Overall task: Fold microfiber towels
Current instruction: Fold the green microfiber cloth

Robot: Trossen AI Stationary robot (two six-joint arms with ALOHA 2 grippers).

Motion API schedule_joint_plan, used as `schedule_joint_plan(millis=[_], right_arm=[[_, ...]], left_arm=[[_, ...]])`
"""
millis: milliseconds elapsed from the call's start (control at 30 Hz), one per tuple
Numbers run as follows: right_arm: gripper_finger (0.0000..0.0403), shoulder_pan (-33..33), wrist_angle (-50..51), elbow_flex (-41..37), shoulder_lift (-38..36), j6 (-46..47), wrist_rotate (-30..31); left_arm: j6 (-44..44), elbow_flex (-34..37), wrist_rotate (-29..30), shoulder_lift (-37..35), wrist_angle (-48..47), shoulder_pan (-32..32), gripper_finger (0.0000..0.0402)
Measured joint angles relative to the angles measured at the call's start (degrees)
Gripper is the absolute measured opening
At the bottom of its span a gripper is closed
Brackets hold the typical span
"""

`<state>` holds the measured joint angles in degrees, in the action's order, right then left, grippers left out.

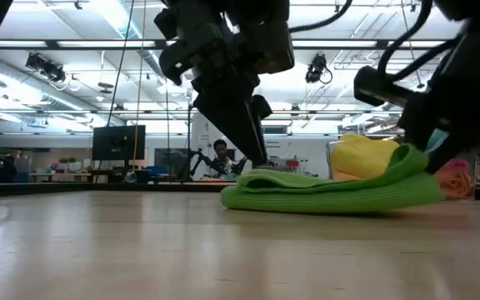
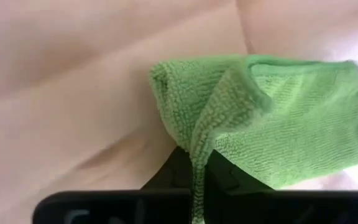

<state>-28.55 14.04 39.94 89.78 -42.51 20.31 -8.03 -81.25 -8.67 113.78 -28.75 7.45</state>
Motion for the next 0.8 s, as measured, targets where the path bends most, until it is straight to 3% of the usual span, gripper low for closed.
schedule_joint_plan(millis=[267,400,700,800], right_arm=[[0.0009,-1.6,20.9,12.2,0.0,16.9,-10.3],[0.0008,-3.1,26.7,16.5,0.0,25.1,-17.3],[0.0008,-10.0,27.9,17.7,0.0,44.5,-35.1],[0.0007,-12.4,27.9,18.2,0.0,48.7,-37.5]], left_arm=[[0.0,0.0,0.1,0.3,4.9,2.9,0.0093],[0.0,0.0,2.5,0.4,7.0,4.9,0.0080],[1.7,4.4,6.2,1.2,22.1,8.6,0.0050],[3.7,4.9,7.9,1.7,27.9,9.4,0.0043]])
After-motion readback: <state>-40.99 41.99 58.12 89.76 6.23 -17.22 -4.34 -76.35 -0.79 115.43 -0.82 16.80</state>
